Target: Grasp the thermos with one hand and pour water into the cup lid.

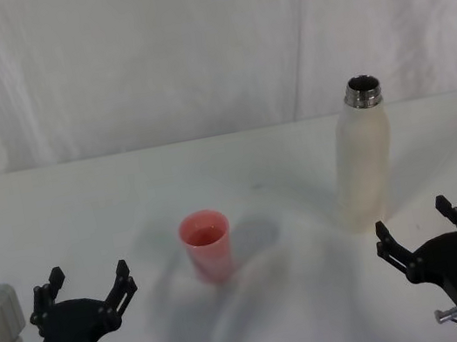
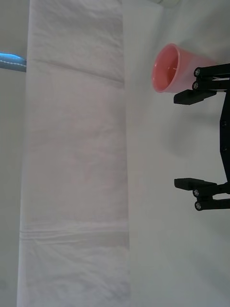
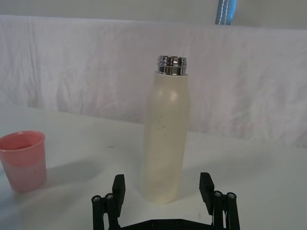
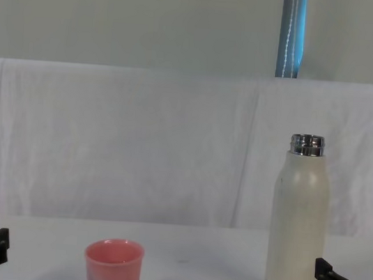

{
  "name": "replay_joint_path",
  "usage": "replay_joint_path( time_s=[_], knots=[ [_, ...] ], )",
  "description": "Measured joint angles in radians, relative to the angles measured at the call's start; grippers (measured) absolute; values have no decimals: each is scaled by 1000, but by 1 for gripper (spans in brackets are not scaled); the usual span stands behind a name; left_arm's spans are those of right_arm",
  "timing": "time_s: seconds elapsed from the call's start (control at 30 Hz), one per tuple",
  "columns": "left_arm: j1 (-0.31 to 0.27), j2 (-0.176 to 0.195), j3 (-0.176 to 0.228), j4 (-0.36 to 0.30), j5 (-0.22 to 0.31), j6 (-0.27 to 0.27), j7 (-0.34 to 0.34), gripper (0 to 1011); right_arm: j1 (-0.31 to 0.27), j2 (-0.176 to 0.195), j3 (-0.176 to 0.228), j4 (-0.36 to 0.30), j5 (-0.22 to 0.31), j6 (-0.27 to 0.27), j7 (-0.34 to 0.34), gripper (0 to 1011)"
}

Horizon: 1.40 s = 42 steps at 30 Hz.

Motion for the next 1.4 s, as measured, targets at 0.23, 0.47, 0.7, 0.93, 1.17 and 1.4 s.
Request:
replay_joint_path(
  time_s=[0.23,0.47,0.7,0.93,1.17,1.4],
  knots=[
    [0,0,0,0,0,0,0,1000,0,0,0,0,0,0,0,1000],
    [0,0,0,0,0,0,0,1001,0,0,0,0,0,0,0,1000],
    [0,0,0,0,0,0,0,1001,0,0,0,0,0,0,0,1000],
    [0,0,0,0,0,0,0,1001,0,0,0,0,0,0,0,1000],
    [0,0,0,0,0,0,0,1001,0,0,0,0,0,0,0,1000],
    [0,0,0,0,0,0,0,1001,0,0,0,0,0,0,0,1000]
  ],
)
